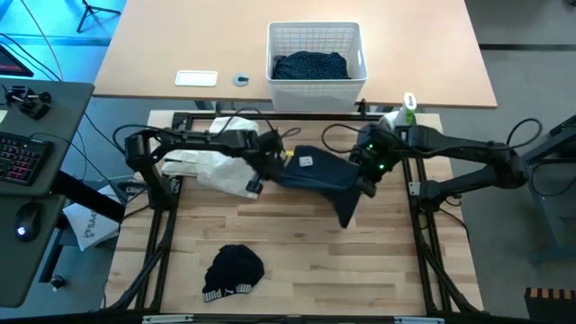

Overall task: Fold laundry
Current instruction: Fold the blue shorts

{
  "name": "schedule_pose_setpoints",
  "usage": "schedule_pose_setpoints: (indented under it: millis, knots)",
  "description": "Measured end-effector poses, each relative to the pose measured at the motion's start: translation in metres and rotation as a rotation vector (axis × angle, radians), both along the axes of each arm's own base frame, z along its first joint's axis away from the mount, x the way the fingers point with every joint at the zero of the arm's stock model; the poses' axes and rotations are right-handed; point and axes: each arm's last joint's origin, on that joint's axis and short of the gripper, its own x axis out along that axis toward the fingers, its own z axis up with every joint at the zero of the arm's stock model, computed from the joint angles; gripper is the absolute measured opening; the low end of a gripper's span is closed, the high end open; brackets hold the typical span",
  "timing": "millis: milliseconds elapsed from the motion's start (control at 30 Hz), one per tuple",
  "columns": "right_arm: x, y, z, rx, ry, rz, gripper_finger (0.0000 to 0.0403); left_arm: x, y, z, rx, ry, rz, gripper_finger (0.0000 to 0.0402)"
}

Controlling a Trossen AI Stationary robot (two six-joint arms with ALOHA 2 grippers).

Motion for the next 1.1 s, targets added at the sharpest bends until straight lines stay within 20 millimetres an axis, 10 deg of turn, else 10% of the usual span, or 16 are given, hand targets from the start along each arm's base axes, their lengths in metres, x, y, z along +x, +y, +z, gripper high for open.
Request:
schedule_pose_setpoints:
  millis: [267,567,1100]
  knots:
    - [-0.011,-0.010,-0.018,0.113,0.167,-0.182,0.0000,-0.003,-0.012,0.004,-0.137,0.095,0.189,0.0001]
    - [-0.012,-0.004,-0.044,0.234,0.147,-0.009,0.0000,-0.004,-0.018,0.029,-0.362,0.134,0.139,0.0001]
    - [-0.019,-0.071,-0.052,-0.182,0.224,-0.441,0.0000,0.001,0.054,0.017,-0.160,-0.012,0.563,0.0001]
